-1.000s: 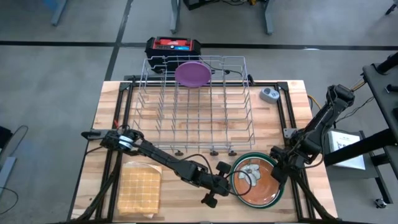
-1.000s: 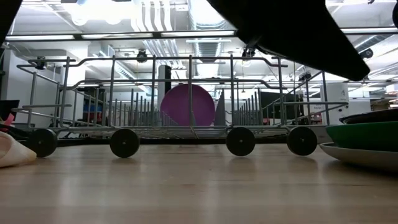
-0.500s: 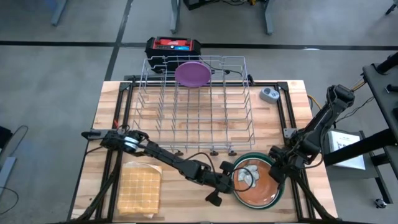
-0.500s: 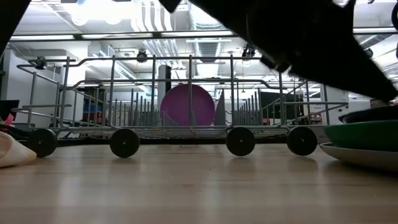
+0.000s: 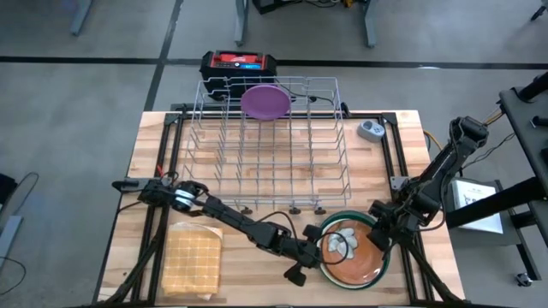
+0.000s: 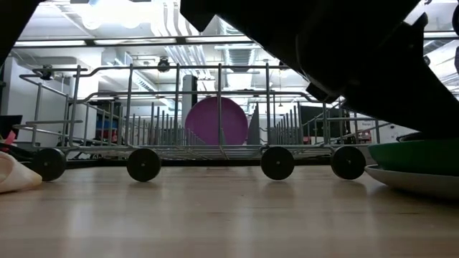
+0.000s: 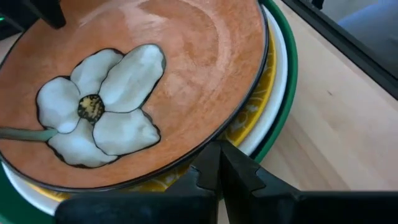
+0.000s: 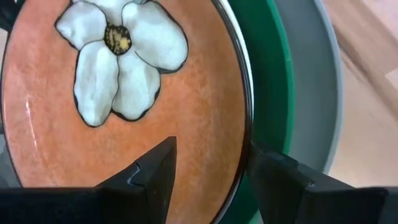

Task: Sort dishes
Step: Put the orange plate into the dish rack

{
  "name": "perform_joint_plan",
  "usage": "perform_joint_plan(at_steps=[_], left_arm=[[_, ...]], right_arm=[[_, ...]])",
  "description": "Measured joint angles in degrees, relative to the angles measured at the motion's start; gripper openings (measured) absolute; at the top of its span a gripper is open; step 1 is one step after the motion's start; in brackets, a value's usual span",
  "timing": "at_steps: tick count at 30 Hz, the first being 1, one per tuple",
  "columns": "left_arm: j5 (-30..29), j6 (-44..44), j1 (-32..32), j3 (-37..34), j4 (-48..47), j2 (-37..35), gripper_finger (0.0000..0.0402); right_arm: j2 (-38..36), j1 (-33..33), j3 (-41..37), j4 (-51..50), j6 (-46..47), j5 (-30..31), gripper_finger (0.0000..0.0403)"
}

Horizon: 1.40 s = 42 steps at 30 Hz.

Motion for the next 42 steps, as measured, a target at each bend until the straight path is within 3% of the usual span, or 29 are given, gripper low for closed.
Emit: perform_joint_plan(at_steps=[17,24,35,42], left_arm=[[-2.54,-0.47,0.95,-0.5,0.74,0.36,0.0],[-4.65,0.49,1.53,-0.59,1.92,0.52,0.0],[-5.52,-0.87,2.28,-0.98,2.2,0.47,0.0],[-4.71,-1.46,2.28,-0.98,2.85,0.44,0.0]], right_arm=[[-8.38,-0.11,-0.57,1.49,-2.04,4.89,0.0147],[-7.97,-0.08,-2.09,3.52,-2.84,5.88,0.0138],[-8.31,-0.04,-4.66,6.59,-3.03,6.96,0.0059],[-9.73,-0.07,-1.83,0.41,-3.31,5.9,0.0026]])
